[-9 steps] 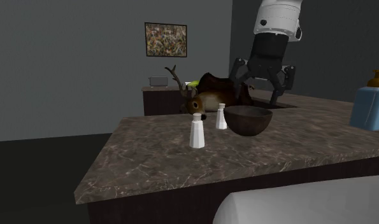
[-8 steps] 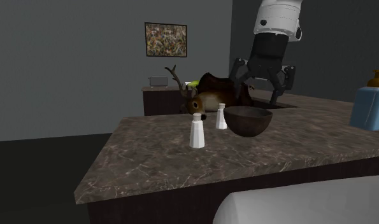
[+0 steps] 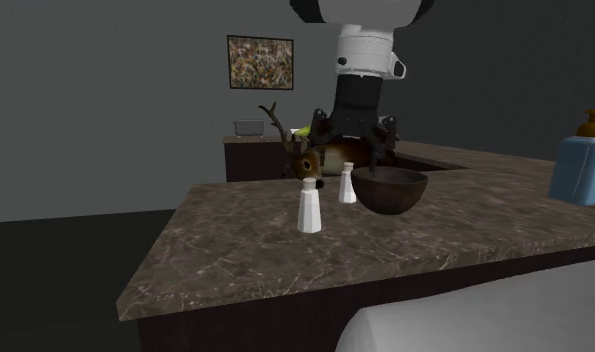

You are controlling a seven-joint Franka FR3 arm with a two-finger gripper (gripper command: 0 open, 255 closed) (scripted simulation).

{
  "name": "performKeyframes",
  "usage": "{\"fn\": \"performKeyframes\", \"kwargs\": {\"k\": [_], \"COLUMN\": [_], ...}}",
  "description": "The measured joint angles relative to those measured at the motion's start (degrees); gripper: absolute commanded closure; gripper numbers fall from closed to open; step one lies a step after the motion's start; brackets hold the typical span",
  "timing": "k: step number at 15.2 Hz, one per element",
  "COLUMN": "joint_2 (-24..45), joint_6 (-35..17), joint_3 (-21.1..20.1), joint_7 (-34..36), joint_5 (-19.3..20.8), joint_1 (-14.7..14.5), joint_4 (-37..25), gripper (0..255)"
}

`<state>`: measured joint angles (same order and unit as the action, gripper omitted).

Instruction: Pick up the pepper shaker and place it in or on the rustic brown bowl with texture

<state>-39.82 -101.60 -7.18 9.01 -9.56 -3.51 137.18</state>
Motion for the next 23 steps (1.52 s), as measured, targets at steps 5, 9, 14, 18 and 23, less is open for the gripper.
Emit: {"fn": "performKeyframes", "kwargs": {"k": [5,9,14,18,23], "joint_2": [4.63,6.13,7.10,7.15,7.15], "joint_6": [-5.27,-8.67,-12.28,-12.69,-12.72], "joint_3": [-7.34,-9.17,-9.75,-9.83,-9.84], "joint_7": [6.97,8.44,8.45,8.47,8.47], "joint_5": [-0.42,-0.62,-0.86,-0.91,-0.92], "joint_1": [-1.22,-1.48,-1.52,-1.55,-1.56], "joint_4": [-1.08,0.50,3.12,3.45,3.45], "gripper": [0,0,0,0,255]}}
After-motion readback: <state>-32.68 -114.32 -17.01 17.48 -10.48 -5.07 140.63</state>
